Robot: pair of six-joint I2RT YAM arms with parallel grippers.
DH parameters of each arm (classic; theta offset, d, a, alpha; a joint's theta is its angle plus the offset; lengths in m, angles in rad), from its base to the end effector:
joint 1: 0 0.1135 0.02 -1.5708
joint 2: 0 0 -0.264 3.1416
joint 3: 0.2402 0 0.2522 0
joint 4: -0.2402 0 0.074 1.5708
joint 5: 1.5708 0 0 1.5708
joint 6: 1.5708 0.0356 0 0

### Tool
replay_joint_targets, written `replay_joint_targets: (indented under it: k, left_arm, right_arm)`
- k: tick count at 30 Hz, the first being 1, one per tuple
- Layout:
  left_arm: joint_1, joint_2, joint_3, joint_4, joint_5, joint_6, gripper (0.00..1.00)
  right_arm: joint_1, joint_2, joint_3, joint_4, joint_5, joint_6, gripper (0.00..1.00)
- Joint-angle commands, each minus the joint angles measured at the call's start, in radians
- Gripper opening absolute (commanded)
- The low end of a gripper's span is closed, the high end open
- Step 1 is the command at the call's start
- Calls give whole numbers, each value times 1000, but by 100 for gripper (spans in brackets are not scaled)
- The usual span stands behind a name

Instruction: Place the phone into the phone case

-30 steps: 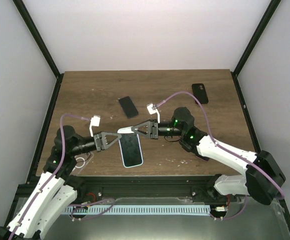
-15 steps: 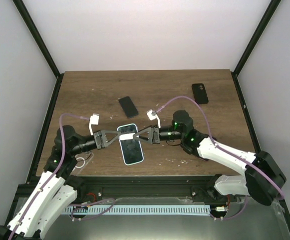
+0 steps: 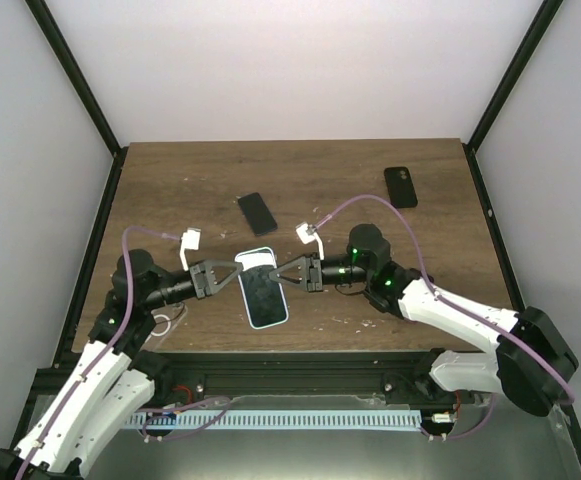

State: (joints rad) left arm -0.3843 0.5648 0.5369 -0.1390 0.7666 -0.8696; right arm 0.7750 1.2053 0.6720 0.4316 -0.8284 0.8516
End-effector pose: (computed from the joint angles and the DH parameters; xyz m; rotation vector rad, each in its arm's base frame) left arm 0.1222 -0.0761 0.2914 0.1691 1.9618 -1.5332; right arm 0.1707 0.2039 0.2772 -0.6791 1.9219 1.8154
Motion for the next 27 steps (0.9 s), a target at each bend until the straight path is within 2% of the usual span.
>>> replay_joint_targets:
  k: [1,4,6,11,15,27]
  left_arm:
    - [4,-9,33,-22,-49,19,11]
    - [4,-10,38,-58,-60,42,43]
    - [4,-11,45,-93,-69,64,57]
    - [4,-20,54,-199,-119,123,82]
    - [4,-27,61,-267,-160,171,98]
    - [5,-36,82,-409,-267,257,100]
  right_arm:
    - [-3,-13,2,-18,49,-19,2]
    - [-22,-12,3,-61,81,-35,2]
    - [-47,-13,3,-111,112,-61,1]
    - [-142,6,-11,-175,137,-114,1]
    - [-224,65,-3,-223,151,-173,1]
    - [-431,392,127,-273,133,-292,1]
